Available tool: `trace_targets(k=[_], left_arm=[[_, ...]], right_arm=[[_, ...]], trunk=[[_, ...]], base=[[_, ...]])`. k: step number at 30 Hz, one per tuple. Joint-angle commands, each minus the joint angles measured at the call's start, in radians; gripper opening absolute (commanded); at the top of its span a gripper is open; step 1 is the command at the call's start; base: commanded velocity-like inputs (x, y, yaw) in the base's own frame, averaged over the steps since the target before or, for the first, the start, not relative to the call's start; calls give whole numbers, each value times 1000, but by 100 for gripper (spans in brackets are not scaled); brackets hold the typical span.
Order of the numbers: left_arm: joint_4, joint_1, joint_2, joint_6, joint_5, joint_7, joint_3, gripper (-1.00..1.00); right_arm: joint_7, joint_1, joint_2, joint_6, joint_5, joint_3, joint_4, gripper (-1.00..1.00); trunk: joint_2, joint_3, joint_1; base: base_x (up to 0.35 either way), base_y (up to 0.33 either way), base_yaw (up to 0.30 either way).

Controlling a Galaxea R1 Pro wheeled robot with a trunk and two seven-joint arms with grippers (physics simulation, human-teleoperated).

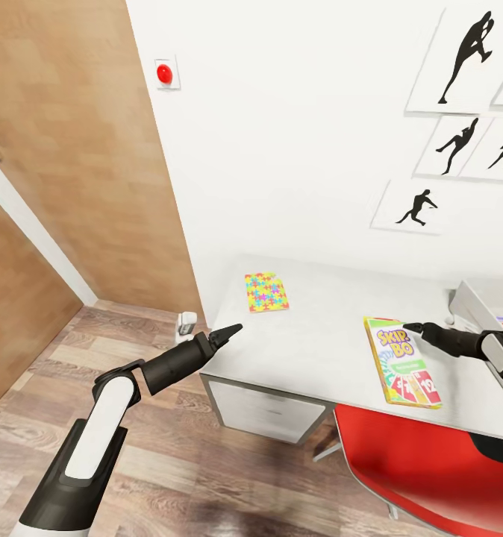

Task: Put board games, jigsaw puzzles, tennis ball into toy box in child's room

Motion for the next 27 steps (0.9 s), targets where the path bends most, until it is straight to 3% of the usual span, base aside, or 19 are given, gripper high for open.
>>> trace_targets(k=[1, 15, 27], left_arm=[[0, -1, 0, 2, -3, -4, 0, 100], [0, -1, 0, 2, -7, -2, -2, 100], [0, -4, 0, 2, -9, 5, -38, 100]], right_arm=[[-2, -1, 0, 8, -10, -4, -1, 100], [-2, 1, 7, 8, -14, -7, -2, 100], [-14, -2, 3, 15, -15, -13, -2, 100]], trunk=[[-2, -2, 1], [-2, -2, 1], [-2, -2, 1]], base=[[0, 0, 0], [0, 0, 0], [92, 0, 0]])
